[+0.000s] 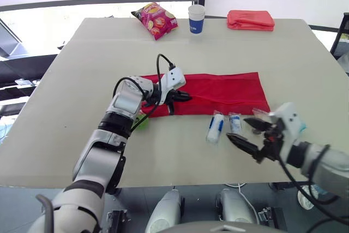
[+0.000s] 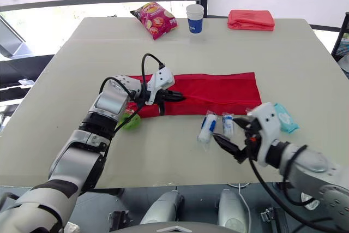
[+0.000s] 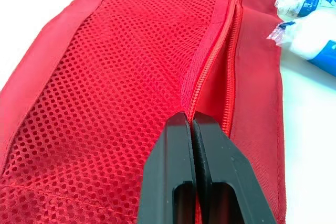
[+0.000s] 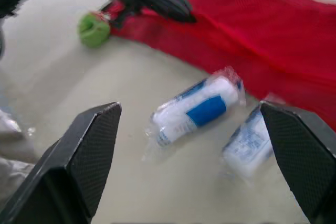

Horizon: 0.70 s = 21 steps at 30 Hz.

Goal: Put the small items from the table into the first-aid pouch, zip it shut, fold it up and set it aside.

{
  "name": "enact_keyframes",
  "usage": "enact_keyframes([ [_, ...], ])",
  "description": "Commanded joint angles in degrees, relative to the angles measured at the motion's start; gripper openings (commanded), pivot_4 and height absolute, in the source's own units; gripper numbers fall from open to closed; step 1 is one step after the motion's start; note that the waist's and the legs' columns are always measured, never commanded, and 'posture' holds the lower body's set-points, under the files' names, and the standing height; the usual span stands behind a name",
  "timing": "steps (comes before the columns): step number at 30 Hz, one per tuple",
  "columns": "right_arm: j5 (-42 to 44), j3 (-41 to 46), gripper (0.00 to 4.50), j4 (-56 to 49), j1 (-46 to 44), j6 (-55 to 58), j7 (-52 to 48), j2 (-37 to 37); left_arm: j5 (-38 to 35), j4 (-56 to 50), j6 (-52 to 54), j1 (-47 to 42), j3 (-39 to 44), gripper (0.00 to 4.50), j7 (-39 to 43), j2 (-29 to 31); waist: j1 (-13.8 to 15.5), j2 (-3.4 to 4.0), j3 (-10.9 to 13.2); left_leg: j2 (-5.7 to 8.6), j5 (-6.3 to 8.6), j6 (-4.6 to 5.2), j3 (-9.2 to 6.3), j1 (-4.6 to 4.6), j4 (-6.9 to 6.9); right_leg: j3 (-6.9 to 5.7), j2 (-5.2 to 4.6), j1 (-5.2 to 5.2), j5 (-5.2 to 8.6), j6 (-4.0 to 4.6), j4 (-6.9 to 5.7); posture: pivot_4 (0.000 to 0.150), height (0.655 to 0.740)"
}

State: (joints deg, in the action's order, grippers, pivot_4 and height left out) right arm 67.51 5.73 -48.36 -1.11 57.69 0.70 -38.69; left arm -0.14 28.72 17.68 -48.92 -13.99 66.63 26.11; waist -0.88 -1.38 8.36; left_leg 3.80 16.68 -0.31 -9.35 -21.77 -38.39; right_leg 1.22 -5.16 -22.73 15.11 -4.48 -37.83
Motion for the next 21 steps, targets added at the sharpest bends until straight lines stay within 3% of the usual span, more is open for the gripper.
enact_keyframes([
  [1, 5.3, -4.8, 4.50, 0.4, -3.9, 2.8, 11.9, 4.2, -0.1, -3.4, 0.3, -0.2, 0.5, 0.07, -1.8, -0.1, 0.1, 0.00, 0.0, 0.00, 0.00, 0.00, -0.01, 0.00, 0.00, 0.00, 0.00, 0.00, 0.00, 0.00, 0.00, 0.150, 0.7400],
  [7, 9.2, -10.1, 4.50, 4.9, -7.9, 4.3, 23.3, 9.6, 0.0, -3.7, 1.0, -0.2, 0.2, 0.07, -3.8, -1.0, -0.1, 0.01, 0.0, 0.04, 0.00, 0.00, -0.03, 0.01, 0.01, -0.02, 0.02, 0.00, 0.00, 0.00, 0.01, 0.150, 0.7400],
  [15, 2.7, -15.0, 4.50, 14.0, -12.9, 6.2, 29.4, 16.1, -0.1, -5.2, 1.9, 0.4, -0.4, 0.07, -3.9, -1.5, -0.4, 0.02, 0.0, 0.06, 0.00, 0.00, 0.00, 0.03, 0.03, 0.00, 0.05, -0.01, 0.00, 0.00, -0.02, 0.150, 0.7400],
  [18, 0.6, -15.4, 3.77, 15.3, -13.8, 7.0, 28.8, 17.5, -0.1, -5.5, 1.9, 0.4, -0.5, 0.00, -4.0, -1.5, -0.6, 0.03, 0.0, 0.06, 0.00, 0.00, -0.01, 0.03, 0.04, -0.01, 0.07, -0.01, 0.00, 0.00, -0.03, 0.150, 0.7400],
  [21, -0.8, -15.5, 2.28, 15.2, -14.0, 8.1, 27.0, 17.6, -0.3, -5.9, 2.2, 0.5, -0.4, 0.00, -4.2, -1.5, -0.9, 0.03, 0.0, 0.06, 0.00, 0.00, -0.01, 0.02, 0.04, -0.01, 0.06, -0.01, 0.00, 0.00, -0.01, 0.150, 0.7400],
])
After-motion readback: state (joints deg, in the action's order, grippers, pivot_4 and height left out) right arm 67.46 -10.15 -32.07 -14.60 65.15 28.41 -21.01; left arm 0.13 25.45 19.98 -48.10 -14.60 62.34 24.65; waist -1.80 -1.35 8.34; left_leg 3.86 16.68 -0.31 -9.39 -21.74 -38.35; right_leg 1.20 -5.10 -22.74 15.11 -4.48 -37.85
